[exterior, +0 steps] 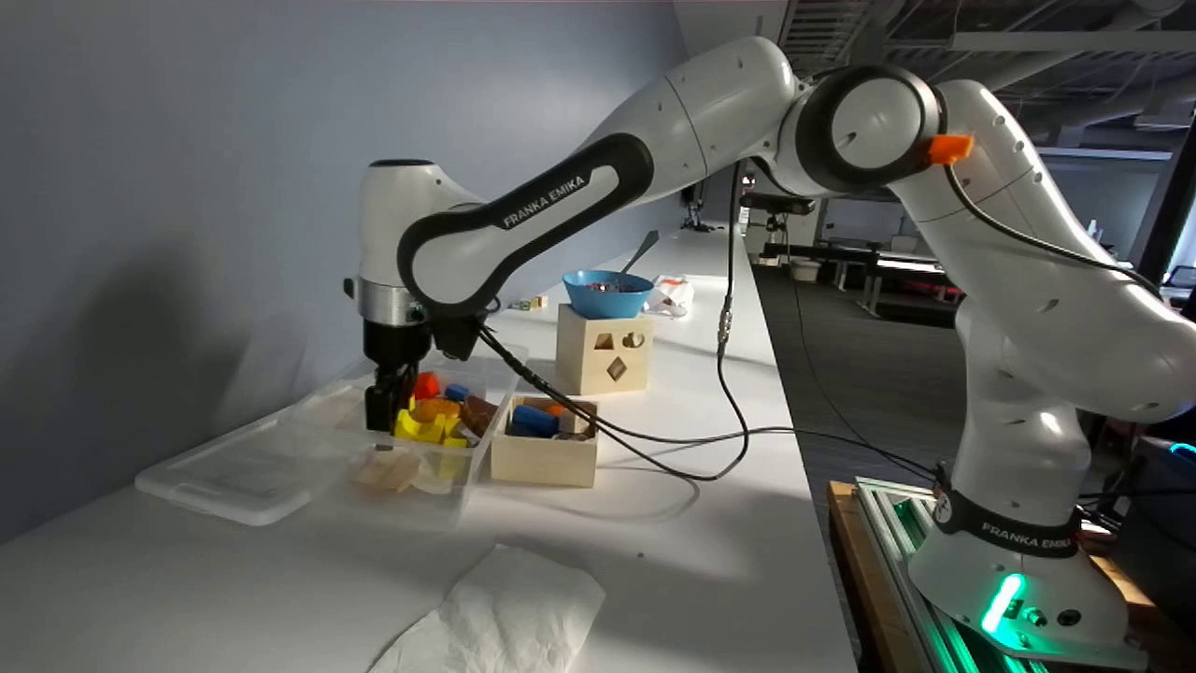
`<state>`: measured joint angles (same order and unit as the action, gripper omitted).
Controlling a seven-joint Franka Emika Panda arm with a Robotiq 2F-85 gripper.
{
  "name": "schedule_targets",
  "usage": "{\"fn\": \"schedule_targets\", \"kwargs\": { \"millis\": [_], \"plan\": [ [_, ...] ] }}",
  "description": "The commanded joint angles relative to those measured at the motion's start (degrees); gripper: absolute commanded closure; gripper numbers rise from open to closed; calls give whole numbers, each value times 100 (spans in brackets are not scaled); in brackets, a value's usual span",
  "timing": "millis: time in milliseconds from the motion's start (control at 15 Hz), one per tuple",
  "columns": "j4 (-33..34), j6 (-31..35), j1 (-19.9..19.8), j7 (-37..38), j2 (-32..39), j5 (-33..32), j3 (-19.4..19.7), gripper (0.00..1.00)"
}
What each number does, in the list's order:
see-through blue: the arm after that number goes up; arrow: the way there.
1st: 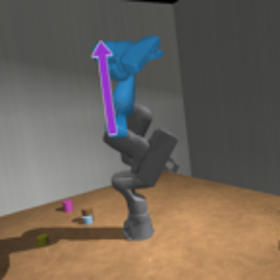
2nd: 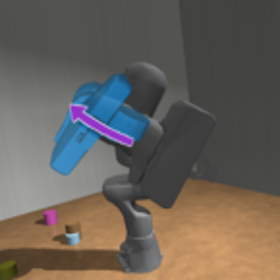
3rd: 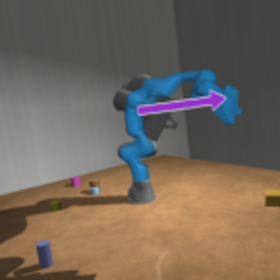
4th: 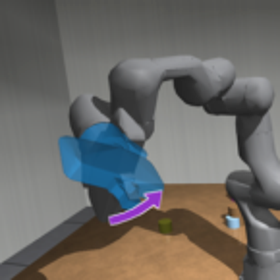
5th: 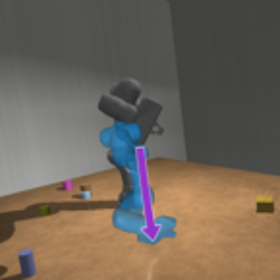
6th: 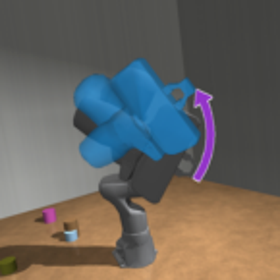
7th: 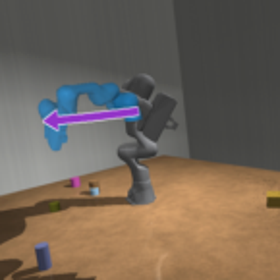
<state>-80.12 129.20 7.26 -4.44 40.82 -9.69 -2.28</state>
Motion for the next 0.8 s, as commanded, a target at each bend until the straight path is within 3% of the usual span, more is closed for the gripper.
{"fn": "schedule_targets", "kwargs": {
  "millis": [0, 400, 600, 667, 733],
  "plan": [
    [-12, 162, 25, 74, 54, 48, -4, 62],
    [-539, 71, 99, 398, -559, -42, 104, 99],
    [-763, -11, 95, 286, -874, -94, 80, 100],
    [-718, -180, 110, 260, -868, -138, 97, 74],
    [-719, -271, 66, 106, -890, -120, 43, 73]
  ]
}}
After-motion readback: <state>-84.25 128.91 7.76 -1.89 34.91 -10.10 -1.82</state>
